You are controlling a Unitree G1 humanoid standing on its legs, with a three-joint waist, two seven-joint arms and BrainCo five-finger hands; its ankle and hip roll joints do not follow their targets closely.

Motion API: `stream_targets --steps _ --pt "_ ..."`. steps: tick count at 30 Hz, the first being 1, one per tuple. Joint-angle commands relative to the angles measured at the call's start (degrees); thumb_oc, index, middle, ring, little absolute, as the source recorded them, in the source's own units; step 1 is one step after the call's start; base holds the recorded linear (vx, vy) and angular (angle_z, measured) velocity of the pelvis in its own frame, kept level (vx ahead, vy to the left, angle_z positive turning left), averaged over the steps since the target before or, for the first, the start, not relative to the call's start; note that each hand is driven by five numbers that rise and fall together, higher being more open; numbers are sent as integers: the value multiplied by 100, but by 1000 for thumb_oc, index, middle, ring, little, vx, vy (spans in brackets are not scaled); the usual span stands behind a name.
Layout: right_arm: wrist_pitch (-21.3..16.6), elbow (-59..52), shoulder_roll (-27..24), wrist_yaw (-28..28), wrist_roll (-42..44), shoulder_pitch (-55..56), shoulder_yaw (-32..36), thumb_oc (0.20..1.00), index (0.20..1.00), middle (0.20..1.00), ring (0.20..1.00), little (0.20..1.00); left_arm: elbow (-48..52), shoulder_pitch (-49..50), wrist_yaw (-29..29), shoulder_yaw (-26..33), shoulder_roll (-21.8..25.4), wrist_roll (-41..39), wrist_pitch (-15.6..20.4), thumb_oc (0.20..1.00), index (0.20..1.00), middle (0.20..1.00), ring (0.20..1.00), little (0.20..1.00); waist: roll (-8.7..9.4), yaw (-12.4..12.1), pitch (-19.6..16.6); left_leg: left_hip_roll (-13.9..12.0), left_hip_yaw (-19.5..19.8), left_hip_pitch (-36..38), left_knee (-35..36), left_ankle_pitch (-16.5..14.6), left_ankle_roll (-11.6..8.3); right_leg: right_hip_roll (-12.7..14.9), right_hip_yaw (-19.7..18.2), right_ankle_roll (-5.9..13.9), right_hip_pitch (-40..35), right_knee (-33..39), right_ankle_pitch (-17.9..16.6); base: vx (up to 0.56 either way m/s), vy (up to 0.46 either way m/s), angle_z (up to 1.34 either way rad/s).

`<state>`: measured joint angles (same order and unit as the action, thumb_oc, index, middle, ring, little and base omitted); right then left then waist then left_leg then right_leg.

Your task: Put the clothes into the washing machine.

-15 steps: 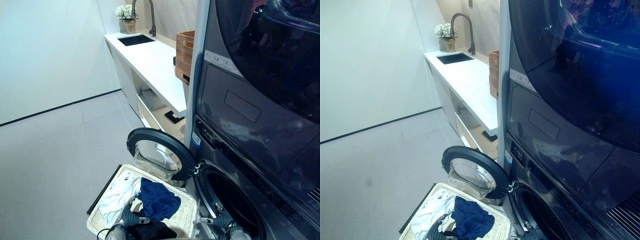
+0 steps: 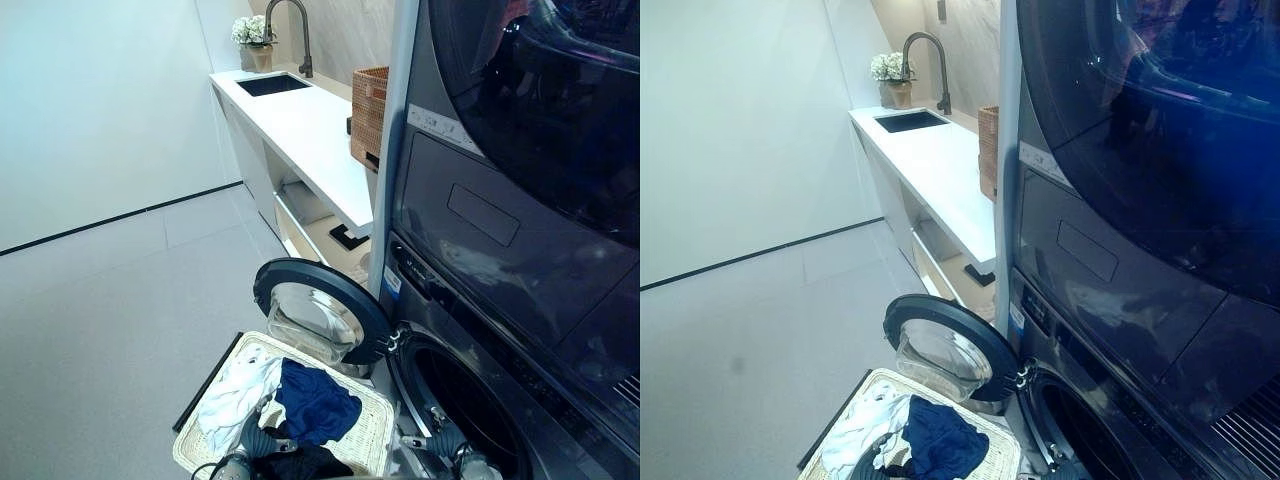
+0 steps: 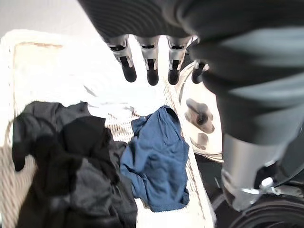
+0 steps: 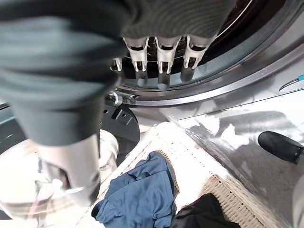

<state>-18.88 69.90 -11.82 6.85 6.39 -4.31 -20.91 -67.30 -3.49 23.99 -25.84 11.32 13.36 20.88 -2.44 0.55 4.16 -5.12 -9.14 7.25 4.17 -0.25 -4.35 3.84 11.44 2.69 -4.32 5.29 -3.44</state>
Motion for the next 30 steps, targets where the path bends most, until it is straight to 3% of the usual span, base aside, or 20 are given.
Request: stream_targets --steps 1,5,8,10,14,21,30 --pt "-287 76 123 57 168 -540 -115 1000 1000 1000 1000 1000 -188 -593 893 -102 92 627 145 1000 1000 1000 1000 1000 365 -22 322 110 130 -168 83 71 -11 299 0 414 -246 -29 174 0 0 0" --pt "-350 14 77 141 283 -601 -161 1000 1000 1000 1000 1000 -120 -708 1312 -259 157 1067 83 1000 1000 1000 1000 1000 346 -32 421 67 101 -292 83 148 -32 321 58 413 -121 -202 221 -45 1 2" --pt "-434 -111 -12 248 492 -912 -184 1000 1000 1000 1000 1000 -21 -1019 1647 -465 255 1387 -1 1000 1000 1000 1000 1000 315 -31 766 69 73 -673 -259 188 -29 385 58 385 384 -771 354 -227 15 0" --pt "-438 -129 -67 349 716 -1463 -175 1000 1000 1000 1000 1000 -38 -1495 1818 -664 290 1363 -105 1000 1000 1000 1000 1000 270 -4 1144 31 104 -1105 -463 254 -67 396 31 355 843 -1137 440 -351 22 -3" --pt "-452 -192 -74 555 748 -1748 -181 1000 1000 1000 1000 1000 -42 -1768 1923 -766 286 1304 -266 1000 1000 1000 1000 1000 236 44 1353 18 83 -1430 -625 295 -136 402 26 342 1160 -1316 485 -193 24 -3" --pt "-404 -326 -116 1056 1024 -2568 -190 1000 1000 1000 1000 1000 40 -2719 2171 -930 303 1013 -563 1000 1000 1000 1000 1000 226 69 1924 -57 -5 -2845 -1233 407 -260 403 89 332 2618 -2189 598 -188 -18 4" --pt "-259 -407 -246 1454 1500 -3724 -99 1000 1000 1000 1000 1000 58 -3958 2320 -861 232 811 -838 1000 1000 1000 1000 1000 208 24 2290 -98 129 -4175 -1859 424 -283 441 88 331 4026 -3107 730 -155 -14 5"
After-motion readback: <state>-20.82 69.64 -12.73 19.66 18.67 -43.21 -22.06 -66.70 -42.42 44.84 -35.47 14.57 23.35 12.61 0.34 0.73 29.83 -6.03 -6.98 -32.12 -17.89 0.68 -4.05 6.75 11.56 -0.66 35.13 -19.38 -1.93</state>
